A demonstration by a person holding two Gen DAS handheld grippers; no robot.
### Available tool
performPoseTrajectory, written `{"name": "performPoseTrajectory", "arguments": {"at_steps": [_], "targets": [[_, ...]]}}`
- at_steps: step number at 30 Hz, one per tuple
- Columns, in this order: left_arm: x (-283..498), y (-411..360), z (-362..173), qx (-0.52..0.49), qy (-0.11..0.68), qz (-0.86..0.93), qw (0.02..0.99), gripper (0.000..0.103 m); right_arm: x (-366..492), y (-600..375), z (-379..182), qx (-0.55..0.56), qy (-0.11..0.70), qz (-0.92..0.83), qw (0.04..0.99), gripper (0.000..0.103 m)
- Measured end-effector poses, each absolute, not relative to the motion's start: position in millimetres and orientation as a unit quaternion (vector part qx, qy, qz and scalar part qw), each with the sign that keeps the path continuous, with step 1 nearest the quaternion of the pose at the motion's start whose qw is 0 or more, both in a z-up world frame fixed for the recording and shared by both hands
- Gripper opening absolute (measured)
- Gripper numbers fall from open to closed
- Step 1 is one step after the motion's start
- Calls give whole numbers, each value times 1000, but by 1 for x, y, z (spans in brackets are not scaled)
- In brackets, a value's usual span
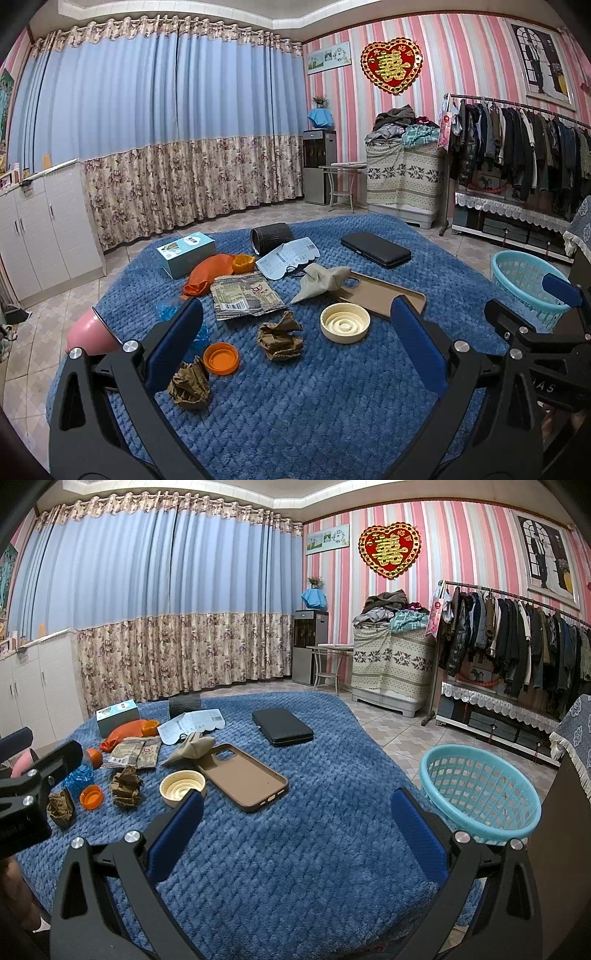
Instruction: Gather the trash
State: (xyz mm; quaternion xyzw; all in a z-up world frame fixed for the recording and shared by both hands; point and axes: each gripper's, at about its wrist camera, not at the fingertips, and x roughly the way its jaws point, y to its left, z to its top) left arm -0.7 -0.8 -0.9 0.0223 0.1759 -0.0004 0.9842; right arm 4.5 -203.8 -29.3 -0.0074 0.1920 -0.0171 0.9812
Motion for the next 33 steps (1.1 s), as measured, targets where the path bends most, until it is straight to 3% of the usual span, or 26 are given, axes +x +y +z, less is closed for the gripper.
{"name": "performPoseTrajectory", "arguments": {"at_steps": [33], "targets": [[0,0,-3,26,177,0,984,98,4,-206,-29,-6,192,-16,981,99]]}}
